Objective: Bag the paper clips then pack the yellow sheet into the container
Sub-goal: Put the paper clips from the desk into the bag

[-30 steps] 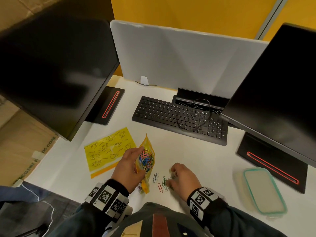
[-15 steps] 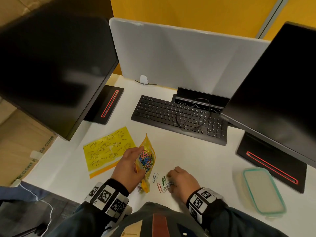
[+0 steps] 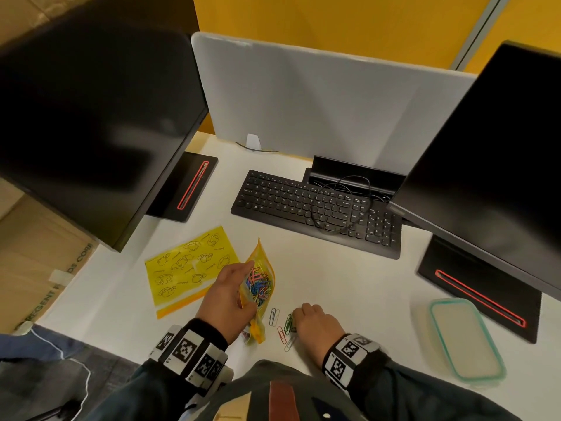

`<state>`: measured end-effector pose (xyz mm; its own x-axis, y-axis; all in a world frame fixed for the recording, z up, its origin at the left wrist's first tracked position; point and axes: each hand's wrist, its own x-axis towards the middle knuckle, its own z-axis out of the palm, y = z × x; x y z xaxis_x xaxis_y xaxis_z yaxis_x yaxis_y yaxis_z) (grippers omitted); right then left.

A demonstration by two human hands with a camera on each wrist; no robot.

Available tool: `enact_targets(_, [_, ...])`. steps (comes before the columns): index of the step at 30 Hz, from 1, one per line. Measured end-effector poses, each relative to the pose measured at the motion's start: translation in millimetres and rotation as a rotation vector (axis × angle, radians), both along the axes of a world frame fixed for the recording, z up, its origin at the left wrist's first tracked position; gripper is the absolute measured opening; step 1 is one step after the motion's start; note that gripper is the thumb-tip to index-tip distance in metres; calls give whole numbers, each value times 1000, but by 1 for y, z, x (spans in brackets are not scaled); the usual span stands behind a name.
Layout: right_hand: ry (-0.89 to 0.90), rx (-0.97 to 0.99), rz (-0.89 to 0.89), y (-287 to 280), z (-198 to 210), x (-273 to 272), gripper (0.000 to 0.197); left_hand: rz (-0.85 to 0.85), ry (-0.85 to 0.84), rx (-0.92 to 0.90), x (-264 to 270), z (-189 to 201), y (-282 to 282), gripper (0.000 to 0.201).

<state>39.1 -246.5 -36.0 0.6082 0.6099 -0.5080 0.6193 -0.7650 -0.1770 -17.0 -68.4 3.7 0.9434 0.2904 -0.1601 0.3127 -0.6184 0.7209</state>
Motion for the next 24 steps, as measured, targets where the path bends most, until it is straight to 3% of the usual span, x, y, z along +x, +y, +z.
enact_targets(7, [20, 15, 69, 4, 8, 5, 28, 3, -7, -5, -2, 0, 0, 71])
enact_targets(12, [115, 115, -5, 4, 13, 14, 18, 20, -7, -7, -3, 0, 2, 71])
enact_targets(15, [153, 310, -167, 3, 24, 22, 26, 29, -10, -13, -4, 1, 2, 71])
enact_targets(19, [199, 812, -452, 23, 66, 35, 26, 21, -20, -23, -3, 0, 2, 72])
enact_targets(21, [225, 837, -411, 39, 79, 39, 26, 9, -20, -21, -1, -1, 1, 73])
enact_targets(24, [264, 765, -300, 57, 83, 39, 5, 12, -26, -19, -1, -2, 1, 74])
